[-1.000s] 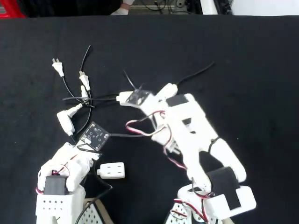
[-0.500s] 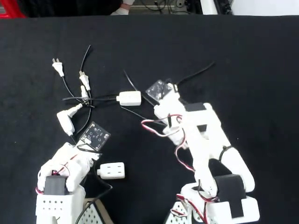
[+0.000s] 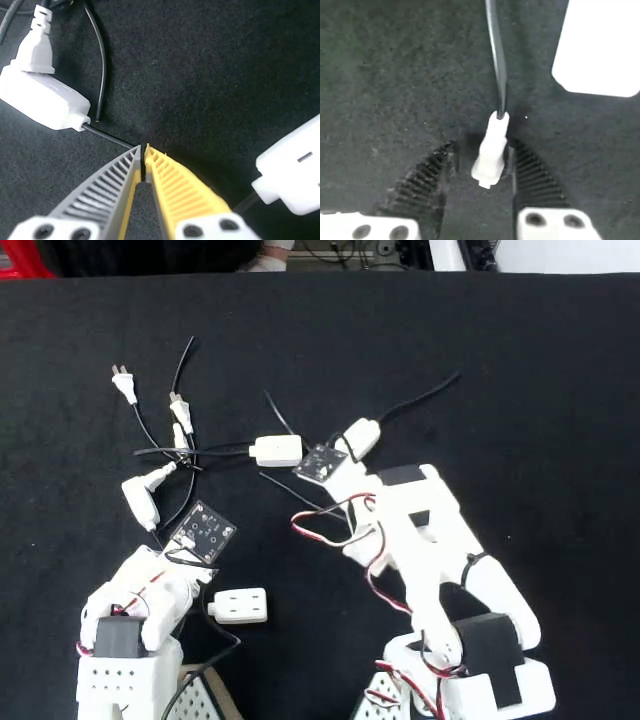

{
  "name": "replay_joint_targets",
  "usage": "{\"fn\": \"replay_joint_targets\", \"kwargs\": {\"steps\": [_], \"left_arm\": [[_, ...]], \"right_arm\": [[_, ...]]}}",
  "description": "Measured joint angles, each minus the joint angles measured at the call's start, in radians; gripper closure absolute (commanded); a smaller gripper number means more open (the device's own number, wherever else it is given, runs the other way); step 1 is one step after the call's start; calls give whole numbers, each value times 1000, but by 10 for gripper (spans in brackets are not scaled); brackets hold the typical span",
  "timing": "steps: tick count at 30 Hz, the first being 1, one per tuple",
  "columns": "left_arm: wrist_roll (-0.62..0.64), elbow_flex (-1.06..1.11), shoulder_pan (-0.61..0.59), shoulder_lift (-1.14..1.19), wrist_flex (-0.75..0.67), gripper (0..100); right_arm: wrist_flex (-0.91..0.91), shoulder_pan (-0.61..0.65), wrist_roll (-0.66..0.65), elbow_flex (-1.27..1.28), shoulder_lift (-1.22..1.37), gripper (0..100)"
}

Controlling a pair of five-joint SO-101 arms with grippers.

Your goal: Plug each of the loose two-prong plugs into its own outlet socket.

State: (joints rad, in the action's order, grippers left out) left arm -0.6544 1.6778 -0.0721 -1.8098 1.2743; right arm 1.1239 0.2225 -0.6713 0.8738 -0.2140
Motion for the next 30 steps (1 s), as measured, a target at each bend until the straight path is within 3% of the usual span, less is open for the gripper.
{"fn": "replay_joint_targets", "kwargs": {"steps": [9, 19, 30], "left_arm": [[0, 0, 0, 0, 0, 971], [0, 0, 0, 0, 0, 971], [0, 0, 0, 0, 0, 971]], "right_arm": [[-25, 0, -15, 0, 0, 935], [-46, 0, -133, 0, 0, 953], [-106, -2, -137, -40, 115, 988]]}}
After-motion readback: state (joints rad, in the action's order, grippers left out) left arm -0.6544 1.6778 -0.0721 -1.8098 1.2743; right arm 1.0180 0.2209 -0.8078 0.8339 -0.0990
